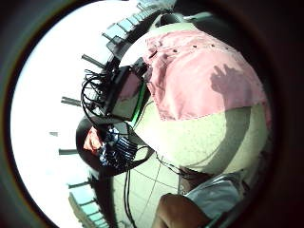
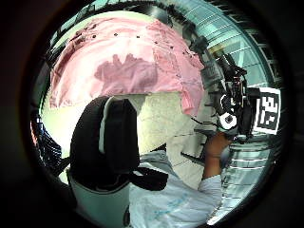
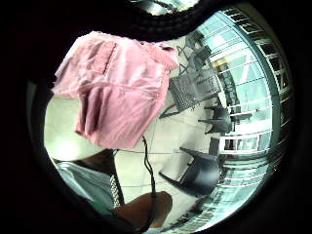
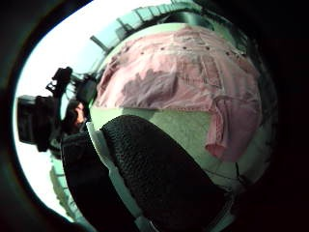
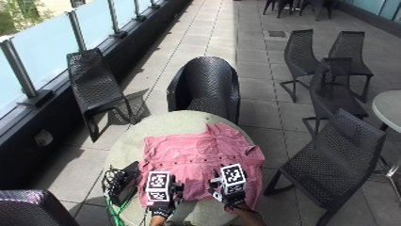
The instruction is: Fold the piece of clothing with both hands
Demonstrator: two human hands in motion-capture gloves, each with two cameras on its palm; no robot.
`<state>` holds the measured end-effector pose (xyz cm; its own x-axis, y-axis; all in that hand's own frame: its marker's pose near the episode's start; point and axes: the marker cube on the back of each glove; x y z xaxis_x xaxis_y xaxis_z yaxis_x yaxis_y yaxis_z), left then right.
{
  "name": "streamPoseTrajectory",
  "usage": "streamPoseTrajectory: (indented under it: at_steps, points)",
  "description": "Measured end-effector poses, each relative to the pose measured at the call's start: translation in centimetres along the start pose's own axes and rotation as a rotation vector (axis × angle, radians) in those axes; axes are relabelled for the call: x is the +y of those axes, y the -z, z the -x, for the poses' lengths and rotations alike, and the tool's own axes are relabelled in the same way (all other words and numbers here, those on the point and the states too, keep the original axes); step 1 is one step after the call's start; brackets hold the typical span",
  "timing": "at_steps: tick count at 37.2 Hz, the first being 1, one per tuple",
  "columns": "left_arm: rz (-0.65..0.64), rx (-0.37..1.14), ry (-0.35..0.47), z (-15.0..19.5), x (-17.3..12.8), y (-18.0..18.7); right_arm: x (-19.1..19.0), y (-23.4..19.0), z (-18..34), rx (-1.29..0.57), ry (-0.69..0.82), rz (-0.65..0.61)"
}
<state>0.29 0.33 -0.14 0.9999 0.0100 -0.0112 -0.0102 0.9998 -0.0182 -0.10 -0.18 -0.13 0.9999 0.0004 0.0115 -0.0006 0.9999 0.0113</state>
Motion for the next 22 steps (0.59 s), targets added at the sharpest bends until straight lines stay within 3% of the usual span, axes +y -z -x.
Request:
streamPoseTrajectory:
  at_steps: [8, 22]
  points:
    - [0.075, -0.014, -0.035, -0.7, -0.2, -1.2, -0.6, -0.3, -0.1, 0.016, -0.001, 0.028]
    - [0.071, -0.032, -0.029, -0.7, 0.9, 0.9, 0.0, 0.7, 0.2, 0.001, 0.013, 0.036]
